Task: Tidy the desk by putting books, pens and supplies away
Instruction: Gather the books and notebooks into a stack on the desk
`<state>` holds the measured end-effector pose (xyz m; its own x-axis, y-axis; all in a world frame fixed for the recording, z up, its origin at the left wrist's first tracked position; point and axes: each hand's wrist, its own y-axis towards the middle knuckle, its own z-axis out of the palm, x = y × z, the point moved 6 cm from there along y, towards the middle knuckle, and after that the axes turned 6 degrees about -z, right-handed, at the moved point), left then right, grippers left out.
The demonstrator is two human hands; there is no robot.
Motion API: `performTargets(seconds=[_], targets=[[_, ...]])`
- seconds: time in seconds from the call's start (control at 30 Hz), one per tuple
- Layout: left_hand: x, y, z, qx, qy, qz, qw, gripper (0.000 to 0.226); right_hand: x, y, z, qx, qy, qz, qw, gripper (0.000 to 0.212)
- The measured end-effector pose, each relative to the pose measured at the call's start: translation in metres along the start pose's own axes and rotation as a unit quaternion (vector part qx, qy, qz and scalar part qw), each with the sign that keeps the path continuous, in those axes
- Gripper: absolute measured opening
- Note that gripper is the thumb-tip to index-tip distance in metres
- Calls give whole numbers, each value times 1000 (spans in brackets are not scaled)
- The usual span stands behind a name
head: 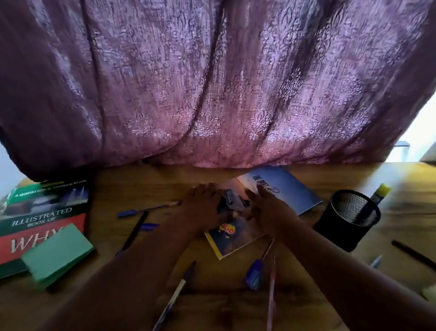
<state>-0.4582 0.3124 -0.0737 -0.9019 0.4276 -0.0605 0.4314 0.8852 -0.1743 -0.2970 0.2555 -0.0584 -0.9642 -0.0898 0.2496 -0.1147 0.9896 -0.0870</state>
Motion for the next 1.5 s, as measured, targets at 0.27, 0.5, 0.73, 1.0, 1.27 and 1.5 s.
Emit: performTargets(seconds=[0.27,0.5,0.73,1.0,1.27,1.5], targets=[[-3,9,-12,-22,-2,-8,1000,91,-9,-1,-1,2,3,-2,1000,56],[-3,19,-28,15,-65,-85,994,115,-15,-62,-18,-46,33,-16,998,55],[-5,20,-29,16,-63,-91,994,117,-31,-114,12,-92,2,61,994,45],[-11,11,-36,-1,-102,-107,989,115,-27,-123,19,-93,-18,61,994,48],[-1,4,-98,-63,-245,-84,964,45,-3,-136,-16,-207,74,-34,975,56],[-7,-15,-190,-122,-368,-127,913,34,39,-137,-60,-339,289,0,895,43]])
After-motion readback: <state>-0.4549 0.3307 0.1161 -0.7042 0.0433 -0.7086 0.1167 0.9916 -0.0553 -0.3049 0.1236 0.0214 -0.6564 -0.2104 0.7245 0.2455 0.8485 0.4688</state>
